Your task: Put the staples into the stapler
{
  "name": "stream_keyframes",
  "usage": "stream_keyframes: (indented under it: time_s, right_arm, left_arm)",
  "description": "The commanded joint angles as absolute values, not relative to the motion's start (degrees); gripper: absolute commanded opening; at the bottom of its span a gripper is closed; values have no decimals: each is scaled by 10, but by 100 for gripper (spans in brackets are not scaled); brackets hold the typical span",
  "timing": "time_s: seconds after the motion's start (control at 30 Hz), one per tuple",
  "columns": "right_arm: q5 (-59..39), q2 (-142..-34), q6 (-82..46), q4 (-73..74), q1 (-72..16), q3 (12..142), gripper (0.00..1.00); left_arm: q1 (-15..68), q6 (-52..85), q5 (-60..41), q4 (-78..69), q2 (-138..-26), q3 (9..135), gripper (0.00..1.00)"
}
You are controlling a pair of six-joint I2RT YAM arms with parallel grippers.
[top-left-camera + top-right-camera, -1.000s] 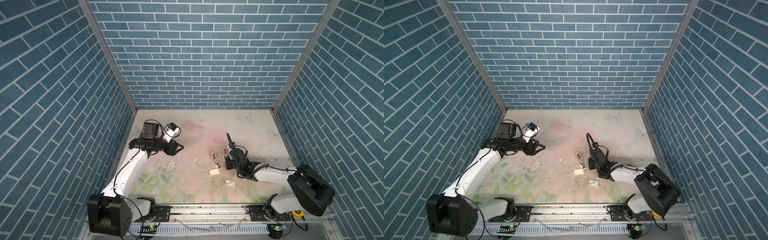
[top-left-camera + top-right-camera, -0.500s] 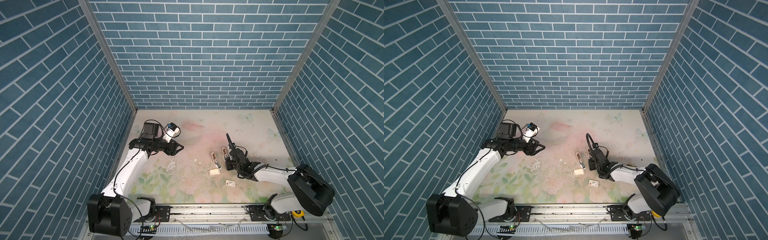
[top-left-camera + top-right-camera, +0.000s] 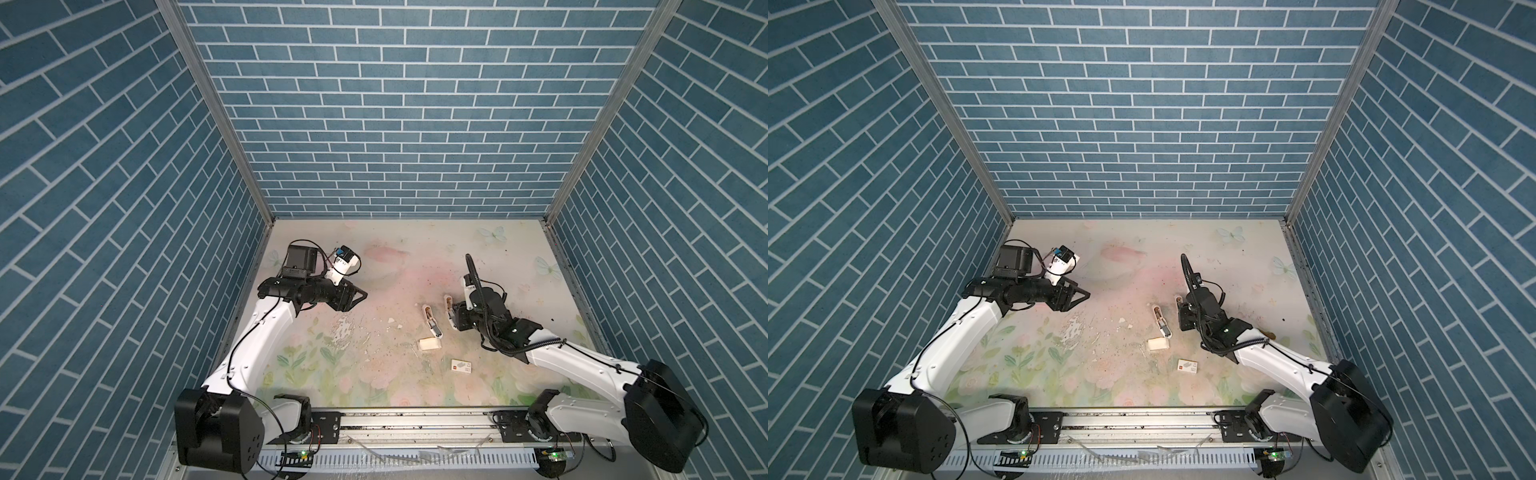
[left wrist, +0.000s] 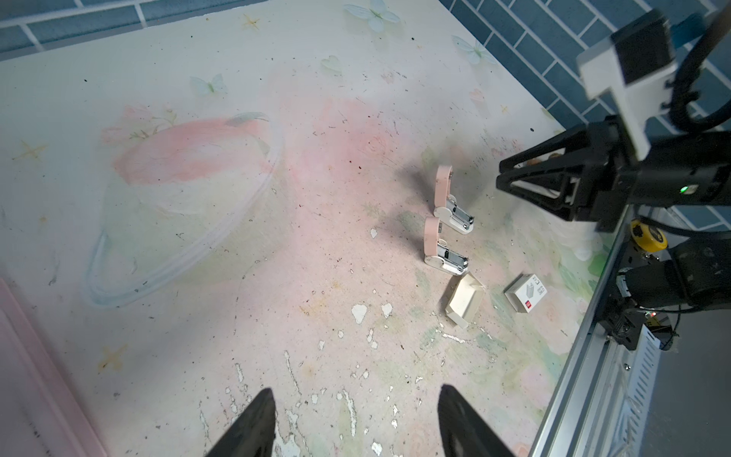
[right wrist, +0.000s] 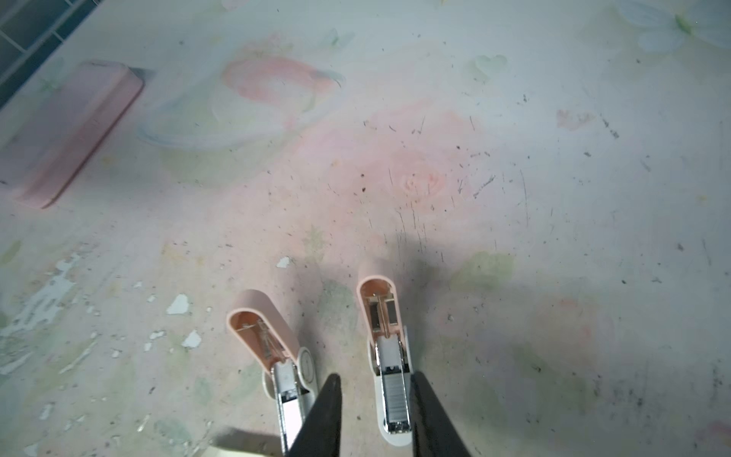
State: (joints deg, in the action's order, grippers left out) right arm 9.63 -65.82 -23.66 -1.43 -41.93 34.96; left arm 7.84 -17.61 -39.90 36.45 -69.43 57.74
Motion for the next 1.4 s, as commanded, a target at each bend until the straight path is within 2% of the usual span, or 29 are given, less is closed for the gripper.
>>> stream_keyframes:
  time_s: [0.0, 0.2, 0.47, 0.63, 0.9, 1.37]
  right_arm:
    - [71, -619, -254, -108, -417, 369, 31]
    - [12, -555, -316, -162, -417, 340, 28]
    - [-84, -558, -404, -62, -426, 263, 31]
    - [-54, -609, -385, -58, -463, 295, 36]
    - [21, -736, -311, -82, -494, 377, 38]
    - [38, -848, -245, -57, -497, 413, 40]
  left_arm:
    - [75, -205, -395, 394, -692, 597, 68]
    - [75, -242, -391, 444, -710, 635, 69]
    - [75, -284, -390, 488, -751, 680, 69]
    - [75, -297, -393, 496, -741, 668, 69]
    - [75, -307, -400, 520, -701, 648, 69]
    - [75, -308, -412, 553, -677, 641, 69]
